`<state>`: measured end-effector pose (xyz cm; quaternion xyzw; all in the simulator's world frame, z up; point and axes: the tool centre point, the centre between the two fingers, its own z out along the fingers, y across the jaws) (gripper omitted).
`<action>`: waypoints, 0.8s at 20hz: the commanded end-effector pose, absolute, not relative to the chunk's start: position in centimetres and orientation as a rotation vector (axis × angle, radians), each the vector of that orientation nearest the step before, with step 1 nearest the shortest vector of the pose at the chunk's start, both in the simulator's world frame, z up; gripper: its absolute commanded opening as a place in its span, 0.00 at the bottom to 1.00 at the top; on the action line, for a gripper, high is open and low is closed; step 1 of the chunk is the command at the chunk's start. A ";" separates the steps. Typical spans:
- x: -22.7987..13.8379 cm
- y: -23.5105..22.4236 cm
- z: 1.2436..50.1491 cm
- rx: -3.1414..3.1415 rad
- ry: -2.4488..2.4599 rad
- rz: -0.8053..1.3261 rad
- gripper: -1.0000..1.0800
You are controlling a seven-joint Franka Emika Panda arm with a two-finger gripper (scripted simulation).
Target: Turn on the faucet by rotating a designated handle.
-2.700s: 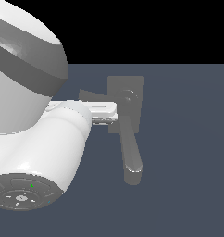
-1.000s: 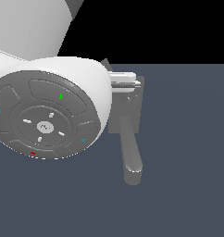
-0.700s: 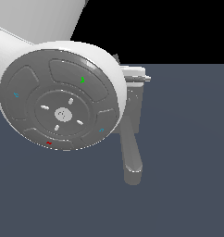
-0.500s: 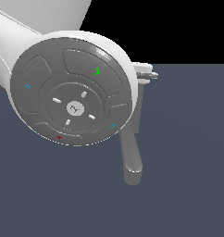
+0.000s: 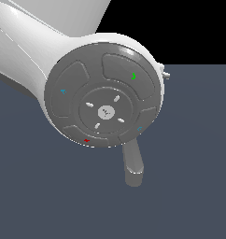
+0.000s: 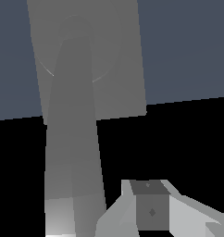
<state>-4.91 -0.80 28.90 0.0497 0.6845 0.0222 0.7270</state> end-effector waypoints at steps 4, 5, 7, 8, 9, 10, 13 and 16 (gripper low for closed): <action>-4.7 -2.4 29.4 0.046 1.553 0.027 0.00; -4.6 -2.7 29.5 0.043 1.555 0.026 0.00; -4.6 -3.3 29.6 0.039 1.558 0.024 0.00; -4.6 -3.5 29.7 0.036 1.559 0.023 0.00; -4.6 -3.8 29.8 0.033 1.561 0.022 0.00; -4.6 -4.1 29.9 0.031 1.562 0.021 0.00; -4.5 -4.9 30.2 0.023 1.566 0.019 0.00; -4.5 -5.8 30.4 0.016 1.570 0.016 0.00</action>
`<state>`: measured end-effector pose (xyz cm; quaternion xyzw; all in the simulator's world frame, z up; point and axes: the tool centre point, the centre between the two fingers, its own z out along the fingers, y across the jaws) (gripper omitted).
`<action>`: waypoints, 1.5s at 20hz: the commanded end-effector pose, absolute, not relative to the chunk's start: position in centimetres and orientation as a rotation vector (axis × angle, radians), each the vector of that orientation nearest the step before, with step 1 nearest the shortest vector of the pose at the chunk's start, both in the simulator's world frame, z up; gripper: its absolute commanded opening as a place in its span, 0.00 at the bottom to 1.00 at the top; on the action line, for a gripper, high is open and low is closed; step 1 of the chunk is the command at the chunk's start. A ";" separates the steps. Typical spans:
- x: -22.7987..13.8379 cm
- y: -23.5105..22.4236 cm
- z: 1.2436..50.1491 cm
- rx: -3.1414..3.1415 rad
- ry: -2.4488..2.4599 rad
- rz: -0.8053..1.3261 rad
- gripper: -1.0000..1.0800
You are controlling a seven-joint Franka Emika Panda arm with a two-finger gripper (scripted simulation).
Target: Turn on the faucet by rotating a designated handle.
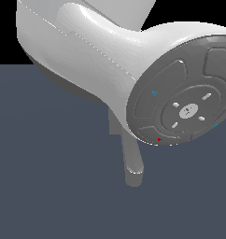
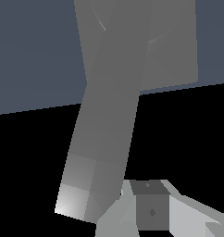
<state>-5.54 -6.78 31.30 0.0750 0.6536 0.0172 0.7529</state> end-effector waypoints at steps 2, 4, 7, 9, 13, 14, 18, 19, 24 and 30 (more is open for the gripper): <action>-3.4 -3.8 28.8 0.092 1.498 0.029 0.00; -5.7 -7.2 30.9 0.147 1.444 0.039 0.00; -5.6 -7.8 30.6 0.133 1.459 0.036 0.00; -5.5 -8.1 30.3 0.123 1.468 0.034 0.00; -5.3 -8.9 29.9 0.104 1.488 0.031 0.00; -5.3 -9.1 29.8 0.099 1.492 0.030 0.00; -5.1 -9.9 29.5 0.079 1.511 0.027 0.00; -5.0 -10.1 29.4 0.074 1.516 0.026 0.00; -4.8 -11.1 28.9 0.048 1.540 0.021 0.00; -4.5 -12.3 28.3 0.017 1.568 0.016 0.00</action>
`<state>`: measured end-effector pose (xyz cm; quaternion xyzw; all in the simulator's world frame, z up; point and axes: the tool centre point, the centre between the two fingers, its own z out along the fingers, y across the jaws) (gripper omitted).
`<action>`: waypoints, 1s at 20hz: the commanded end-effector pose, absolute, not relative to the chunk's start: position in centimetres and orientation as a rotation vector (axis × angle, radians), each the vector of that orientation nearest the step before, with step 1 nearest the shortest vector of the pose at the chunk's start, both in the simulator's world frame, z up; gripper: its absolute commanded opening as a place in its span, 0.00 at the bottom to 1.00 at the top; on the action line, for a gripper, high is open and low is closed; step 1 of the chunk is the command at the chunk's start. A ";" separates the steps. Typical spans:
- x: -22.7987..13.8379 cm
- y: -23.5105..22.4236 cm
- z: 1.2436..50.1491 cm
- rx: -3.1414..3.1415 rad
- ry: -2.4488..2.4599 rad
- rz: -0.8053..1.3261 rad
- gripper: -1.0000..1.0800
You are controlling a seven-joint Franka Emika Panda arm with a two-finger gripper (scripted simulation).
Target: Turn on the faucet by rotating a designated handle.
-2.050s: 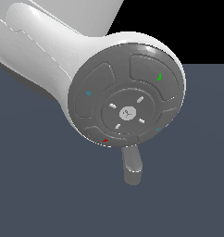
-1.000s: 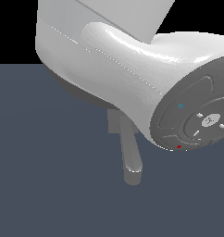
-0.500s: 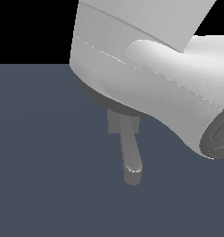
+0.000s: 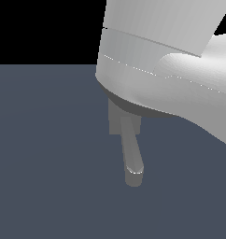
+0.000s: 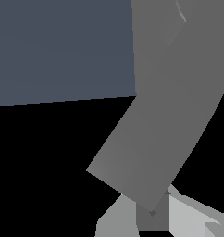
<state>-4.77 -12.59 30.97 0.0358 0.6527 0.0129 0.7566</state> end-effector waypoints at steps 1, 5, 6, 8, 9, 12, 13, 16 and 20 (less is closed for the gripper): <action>-4.5 -12.3 28.3 0.017 1.568 0.016 0.00; -4.8 -13.5 30.8 0.091 1.407 0.018 0.00; -4.7 -13.6 30.5 0.088 1.415 0.018 0.00; -4.7 -13.9 29.8 0.081 1.430 0.018 0.00; -4.6 -14.1 29.4 0.077 1.438 0.018 0.00; -4.6 -14.6 28.4 0.067 1.460 0.018 0.00; -4.5 -14.7 28.0 0.063 1.468 0.017 0.00; -4.5 -15.2 26.9 0.053 1.491 0.017 0.00; -4.4 -15.9 25.5 0.038 1.522 0.016 0.00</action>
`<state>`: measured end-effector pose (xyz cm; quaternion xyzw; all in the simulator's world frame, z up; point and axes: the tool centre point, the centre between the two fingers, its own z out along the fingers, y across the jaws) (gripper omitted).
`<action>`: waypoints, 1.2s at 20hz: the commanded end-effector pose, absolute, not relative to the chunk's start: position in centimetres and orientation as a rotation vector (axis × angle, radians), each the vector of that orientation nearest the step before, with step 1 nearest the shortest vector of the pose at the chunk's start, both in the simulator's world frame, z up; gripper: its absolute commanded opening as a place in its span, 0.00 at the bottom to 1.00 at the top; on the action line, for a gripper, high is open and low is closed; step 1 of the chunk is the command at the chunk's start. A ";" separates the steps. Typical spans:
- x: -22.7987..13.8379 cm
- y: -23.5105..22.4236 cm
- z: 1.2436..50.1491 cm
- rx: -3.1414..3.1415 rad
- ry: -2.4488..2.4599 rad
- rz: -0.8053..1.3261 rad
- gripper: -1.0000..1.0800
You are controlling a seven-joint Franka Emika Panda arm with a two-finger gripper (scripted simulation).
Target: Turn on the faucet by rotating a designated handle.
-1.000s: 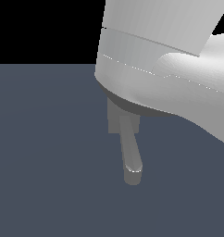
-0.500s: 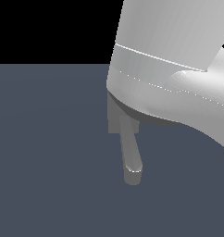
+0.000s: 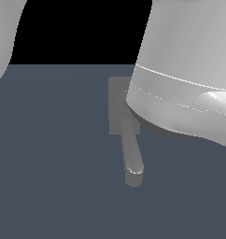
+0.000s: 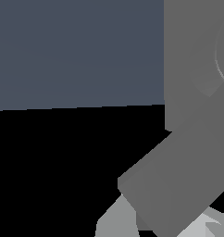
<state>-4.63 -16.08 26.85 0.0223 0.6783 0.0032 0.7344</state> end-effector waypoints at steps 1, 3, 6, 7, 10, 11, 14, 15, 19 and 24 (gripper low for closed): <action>-4.4 -16.1 25.2 0.035 1.530 0.016 0.00; -4.4 -16.5 24.4 0.027 1.545 0.016 0.00; -4.4 -17.0 23.4 0.015 1.569 0.015 0.00; -4.4 -17.0 23.4 0.015 1.569 0.015 0.00; -4.7 -17.8 24.7 0.042 1.491 -0.002 0.00; -4.6 -17.9 24.2 0.040 1.496 -0.001 0.00; -4.6 -18.0 22.8 0.036 1.510 0.002 0.00; -4.5 -18.0 22.4 0.034 1.514 0.003 0.00; -4.5 -18.3 20.5 0.028 1.533 0.007 0.00; -4.4 -18.5 18.1 0.020 1.556 0.012 0.00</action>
